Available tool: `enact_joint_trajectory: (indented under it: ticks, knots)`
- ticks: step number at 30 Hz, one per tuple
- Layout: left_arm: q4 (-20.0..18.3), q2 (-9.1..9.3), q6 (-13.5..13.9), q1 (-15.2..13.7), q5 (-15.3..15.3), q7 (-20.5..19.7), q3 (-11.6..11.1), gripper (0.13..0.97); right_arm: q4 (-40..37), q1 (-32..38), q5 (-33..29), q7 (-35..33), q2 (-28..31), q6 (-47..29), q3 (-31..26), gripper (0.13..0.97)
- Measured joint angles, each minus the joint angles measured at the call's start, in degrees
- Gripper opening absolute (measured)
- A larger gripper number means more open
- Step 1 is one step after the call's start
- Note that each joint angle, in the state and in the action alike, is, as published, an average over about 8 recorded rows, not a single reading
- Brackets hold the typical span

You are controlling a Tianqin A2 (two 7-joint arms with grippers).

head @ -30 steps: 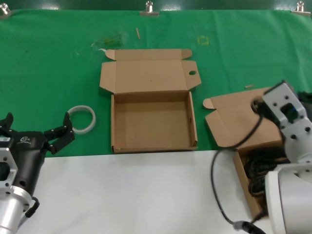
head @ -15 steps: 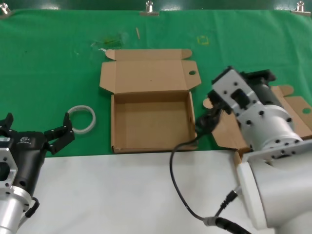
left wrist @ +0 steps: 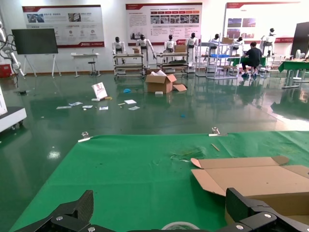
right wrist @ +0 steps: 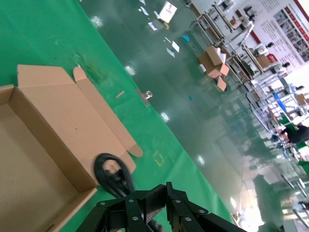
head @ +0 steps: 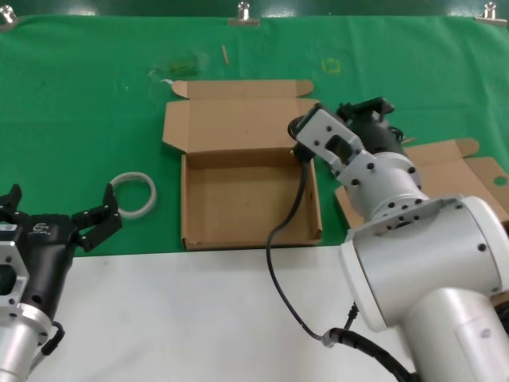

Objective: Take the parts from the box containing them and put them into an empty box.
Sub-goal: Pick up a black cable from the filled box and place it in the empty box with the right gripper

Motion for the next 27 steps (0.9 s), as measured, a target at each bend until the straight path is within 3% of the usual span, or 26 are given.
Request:
enact_joint_trajectory:
  ticks: [13, 27]
  knots:
    - [0.0, 0.00, 0.0, 0.0, 0.0, 0.0, 0.0, 0.965, -10.8, 4.3, 0.0, 3.4, 0.4, -6.8, -2.7, 0.138]
    - [0.0, 0.00, 0.0, 0.0, 0.0, 0.0, 0.0, 0.965, -18.2, 9.1, 0.0, 11.3, 0.8, -11.5, -10.4, 0.138]
